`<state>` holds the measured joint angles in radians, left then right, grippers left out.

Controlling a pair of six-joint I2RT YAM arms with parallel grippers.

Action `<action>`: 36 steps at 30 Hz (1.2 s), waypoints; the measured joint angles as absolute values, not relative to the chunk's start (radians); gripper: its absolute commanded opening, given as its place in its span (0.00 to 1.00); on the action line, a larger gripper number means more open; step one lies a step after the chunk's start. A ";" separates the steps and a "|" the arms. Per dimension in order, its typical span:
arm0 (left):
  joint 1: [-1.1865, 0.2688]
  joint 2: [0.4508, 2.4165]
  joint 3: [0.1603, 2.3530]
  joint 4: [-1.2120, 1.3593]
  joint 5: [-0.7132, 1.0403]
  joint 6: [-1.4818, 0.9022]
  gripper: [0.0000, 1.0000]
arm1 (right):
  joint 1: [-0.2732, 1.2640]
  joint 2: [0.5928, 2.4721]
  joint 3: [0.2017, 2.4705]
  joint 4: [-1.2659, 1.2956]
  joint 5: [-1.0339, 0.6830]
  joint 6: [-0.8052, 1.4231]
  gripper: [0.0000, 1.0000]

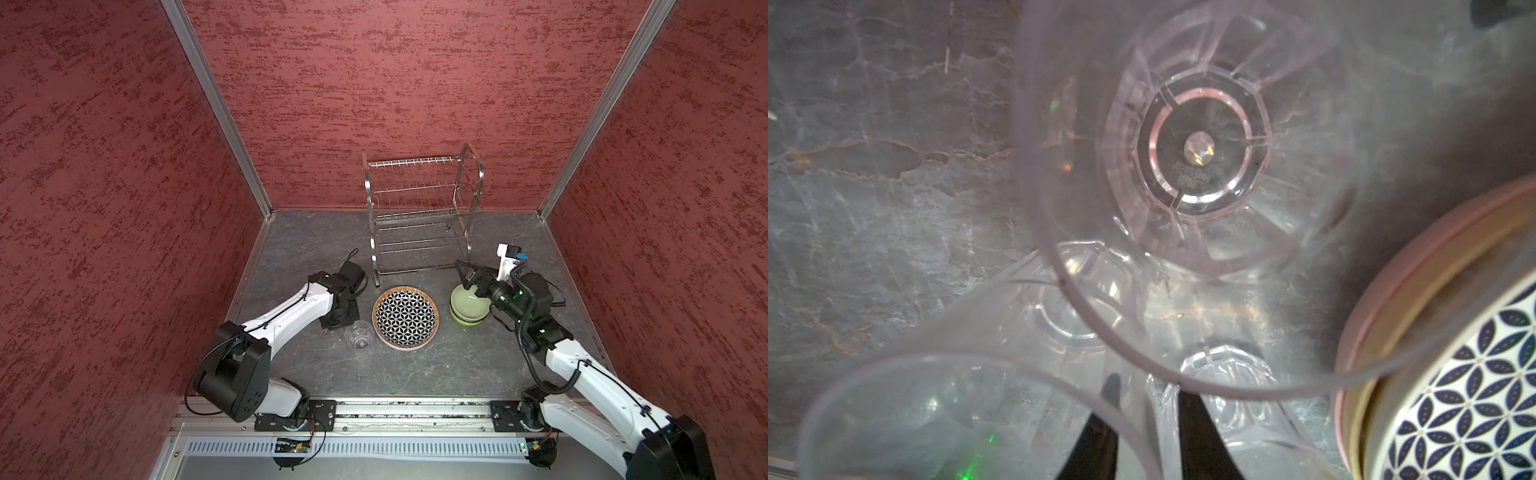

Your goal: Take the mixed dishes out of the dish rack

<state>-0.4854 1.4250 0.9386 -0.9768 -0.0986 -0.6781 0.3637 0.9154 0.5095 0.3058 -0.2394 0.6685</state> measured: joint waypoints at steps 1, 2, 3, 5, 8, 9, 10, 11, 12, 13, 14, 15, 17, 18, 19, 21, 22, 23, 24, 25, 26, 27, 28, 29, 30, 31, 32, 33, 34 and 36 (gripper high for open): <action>-0.485 1.425 0.938 -0.975 -0.097 -0.677 0.33 | 0.364 0.915 0.509 0.305 -0.239 0.669 0.99; -0.485 1.425 0.937 -0.973 -0.096 -0.677 0.34 | 0.364 0.915 0.509 0.305 -0.239 0.669 0.99; -0.485 1.423 0.937 -0.973 -0.094 -0.678 0.35 | 0.364 0.915 0.509 0.305 -0.239 0.668 0.99; -0.485 1.412 0.937 -0.972 -0.094 -0.679 0.36 | 0.364 0.915 0.509 0.303 -0.239 0.668 0.99; -0.485 1.368 0.938 -0.979 -0.097 -0.680 0.38 | 0.364 0.915 0.509 0.299 -0.239 0.668 0.99; -0.485 1.349 0.942 -0.987 -0.100 -0.681 0.39 | 0.363 0.914 0.509 0.295 -0.239 0.667 0.99; -0.485 1.328 0.950 -0.997 -0.105 -0.681 0.40 | 0.363 0.913 0.509 0.293 -0.239 0.665 0.99; -0.485 1.310 0.960 -1.006 -0.110 -0.681 0.42 | 0.363 0.912 0.509 0.289 -0.239 0.664 0.99; -0.485 1.288 0.975 -1.015 -0.115 -0.683 0.44 | 0.363 0.910 0.509 0.286 -0.239 0.661 0.99; -0.485 1.268 0.990 -1.022 -0.120 -0.684 0.47 | 0.363 0.908 0.509 0.280 -0.238 0.657 0.99; -0.485 1.250 1.003 -1.026 -0.125 -0.684 0.49 | 0.363 0.906 0.509 0.275 -0.236 0.654 0.99; -0.485 1.230 1.016 -1.030 -0.134 -0.685 0.52 | 0.363 0.901 0.510 0.266 -0.233 0.649 0.99; -0.485 1.193 1.035 -1.033 -0.150 -0.682 0.60 | 0.363 0.891 0.514 0.239 -0.222 0.638 0.99; -0.485 1.171 1.040 -1.031 -0.163 -0.682 0.69 | 0.363 0.883 0.517 0.226 -0.212 0.630 0.99; -0.485 1.148 1.040 -1.024 -0.175 -0.680 0.78 | 0.363 0.873 0.524 0.206 -0.200 0.617 0.99; -0.485 1.092 1.033 -0.997 -0.205 -0.666 1.00 | 0.363 0.853 0.538 0.168 -0.170 0.588 0.99; -0.485 1.063 1.025 -0.976 -0.221 -0.655 0.99 | 0.363 0.842 0.547 0.149 -0.152 0.571 0.99; -0.485 1.028 1.011 -0.943 -0.239 -0.648 0.99 | 0.363 0.828 0.557 0.128 -0.130 0.551 0.99; -0.485 0.993 0.992 -0.906 -0.261 -0.638 0.99 | 0.363 0.815 0.564 0.112 -0.107 0.532 0.99; -0.485 0.962 0.974 -0.872 -0.285 -0.630 1.00 | 0.363 0.802 0.568 0.098 -0.086 0.514 0.99; -0.485 0.927 0.950 -0.830 -0.310 -0.617 0.99 | 0.363 0.786 0.569 0.083 -0.059 0.492 0.99; -0.485 0.892 0.919 -0.775 -0.340 -0.600 1.00 | 0.363 0.771 0.569 0.067 -0.031 0.472 0.99; -0.485 0.864 0.893 -0.732 -0.362 -0.585 0.99 | 0.363 0.759 0.569 0.053 -0.007 0.455 0.99; -0.485 0.831 0.853 -0.670 -0.392 -0.564 0.99 | 0.363 0.744 0.567 0.041 0.023 0.432 0.99; -0.485 0.804 0.817 -0.615 -0.418 -0.542 0.99 | 0.363 0.729 0.565 0.032 0.052 0.412 0.99; -0.485 0.783 0.785 -0.564 -0.440 -0.521 1.00 | 0.363 0.714 0.559 0.027 0.078 0.394 0.99; -0.485 0.767 0.753 -0.510 -0.464 -0.495 0.99 | 0.363 0.696 0.550 0.022 0.107 0.374 0.99; -0.484 0.756 0.722 -0.452 -0.491 -0.468 1.00 | 0.363 0.678 0.540 0.015 0.141 0.353 0.99; -0.483 0.752 0.699 -0.401 -0.509 -0.440 0.99 | 0.363 0.666 0.531 0.012 0.168 0.335 0.99; -0.479 0.760 0.649 -0.266 -0.542 -0.350 0.99 | 0.363 0.650 0.508 0.006 0.226 0.293 0.99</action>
